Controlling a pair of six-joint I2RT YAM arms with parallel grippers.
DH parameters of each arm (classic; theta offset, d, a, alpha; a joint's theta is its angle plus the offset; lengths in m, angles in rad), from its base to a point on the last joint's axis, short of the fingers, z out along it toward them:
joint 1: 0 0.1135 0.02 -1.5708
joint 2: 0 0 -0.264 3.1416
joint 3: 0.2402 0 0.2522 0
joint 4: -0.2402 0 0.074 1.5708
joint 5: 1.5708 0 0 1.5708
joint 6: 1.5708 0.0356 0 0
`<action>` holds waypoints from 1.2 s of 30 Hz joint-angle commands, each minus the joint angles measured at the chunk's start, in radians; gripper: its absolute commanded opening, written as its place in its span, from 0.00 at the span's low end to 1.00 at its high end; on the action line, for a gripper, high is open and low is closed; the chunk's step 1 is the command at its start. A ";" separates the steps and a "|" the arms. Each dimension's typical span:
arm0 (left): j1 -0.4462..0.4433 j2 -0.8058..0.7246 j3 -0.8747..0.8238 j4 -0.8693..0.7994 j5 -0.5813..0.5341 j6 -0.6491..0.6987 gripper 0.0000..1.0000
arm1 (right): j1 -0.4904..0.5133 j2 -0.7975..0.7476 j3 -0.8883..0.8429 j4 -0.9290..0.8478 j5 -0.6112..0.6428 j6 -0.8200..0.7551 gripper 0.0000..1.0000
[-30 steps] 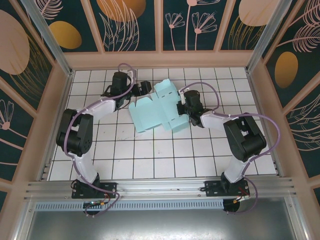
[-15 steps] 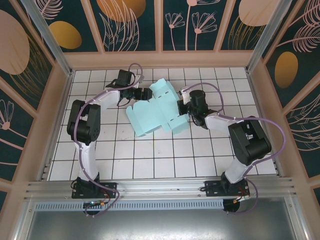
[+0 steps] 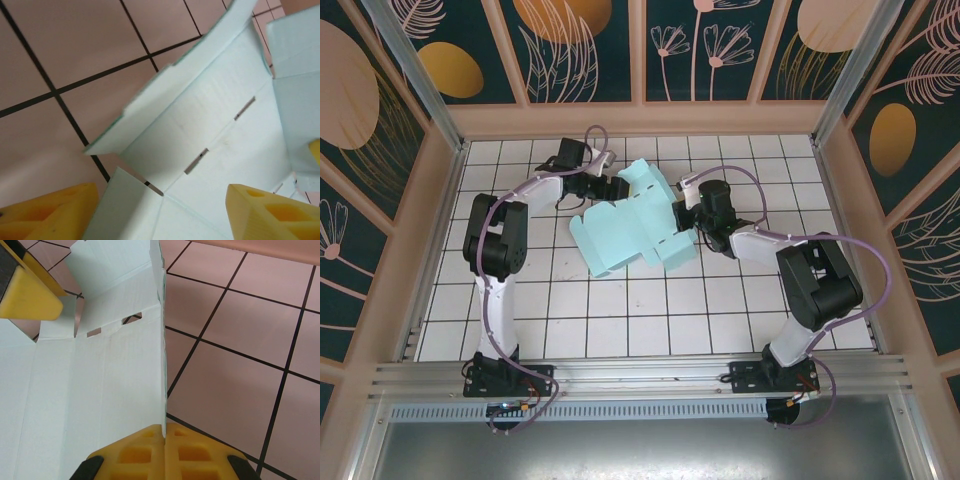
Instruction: Fold the paper box
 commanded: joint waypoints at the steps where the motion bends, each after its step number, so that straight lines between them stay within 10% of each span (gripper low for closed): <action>1: -0.013 -0.036 0.014 -0.043 0.061 0.036 0.64 | 0.005 0.006 0.027 0.010 0.016 0.001 0.00; 17: -0.144 -0.033 0.104 -0.343 -0.133 0.203 0.62 | 0.017 0.061 0.056 -0.005 0.058 0.027 0.00; 24: -0.144 -0.038 0.089 -0.316 -0.211 0.170 0.47 | 0.020 0.065 0.059 -0.016 0.080 0.028 0.00; 31: -0.141 -0.152 -0.015 -0.119 -0.331 0.063 0.69 | 0.021 0.056 0.057 -0.029 0.098 0.018 0.00; 36: -0.102 -0.145 0.002 -0.077 -0.188 -0.049 0.73 | 0.020 0.047 0.050 -0.031 0.100 0.017 0.00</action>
